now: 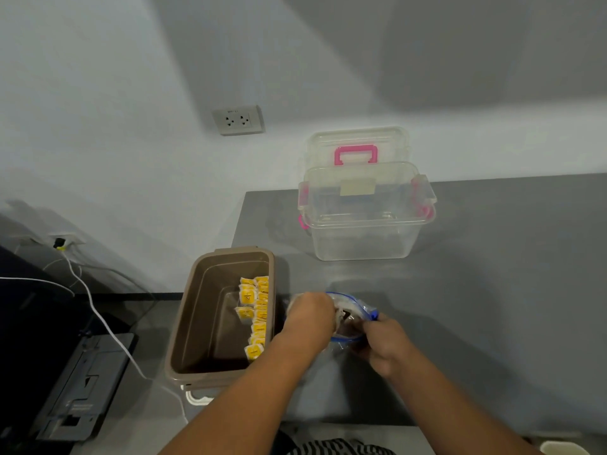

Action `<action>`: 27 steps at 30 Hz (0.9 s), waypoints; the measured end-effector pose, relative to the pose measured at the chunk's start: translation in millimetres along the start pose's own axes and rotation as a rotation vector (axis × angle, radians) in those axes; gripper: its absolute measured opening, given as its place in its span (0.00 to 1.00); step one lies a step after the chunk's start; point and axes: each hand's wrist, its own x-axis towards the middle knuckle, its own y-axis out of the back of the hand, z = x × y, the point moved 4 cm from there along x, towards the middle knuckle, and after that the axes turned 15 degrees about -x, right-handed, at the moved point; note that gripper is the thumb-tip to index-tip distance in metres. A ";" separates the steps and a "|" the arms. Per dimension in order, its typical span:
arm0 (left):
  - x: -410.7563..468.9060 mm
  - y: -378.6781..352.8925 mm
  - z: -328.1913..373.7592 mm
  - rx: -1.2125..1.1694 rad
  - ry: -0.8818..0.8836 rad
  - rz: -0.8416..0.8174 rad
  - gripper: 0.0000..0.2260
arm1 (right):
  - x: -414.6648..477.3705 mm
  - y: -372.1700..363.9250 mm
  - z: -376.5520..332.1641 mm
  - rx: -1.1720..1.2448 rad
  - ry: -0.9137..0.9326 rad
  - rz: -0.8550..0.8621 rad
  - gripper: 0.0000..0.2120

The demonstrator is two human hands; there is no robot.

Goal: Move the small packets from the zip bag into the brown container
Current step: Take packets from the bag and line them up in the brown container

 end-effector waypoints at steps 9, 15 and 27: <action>-1.8 -21.3 -6.1 -0.454 0.125 0.021 0.11 | -5.5 8.8 3.2 0.181 -0.016 -0.048 0.11; -8.9 -16.6 -11.0 -0.569 0.150 0.082 0.09 | -4.5 5.3 6.8 0.172 -0.005 -0.053 0.12; -13.9 -6.2 -5.4 -0.357 0.069 0.033 0.08 | -3.4 -8.9 7.7 0.193 0.013 0.016 0.08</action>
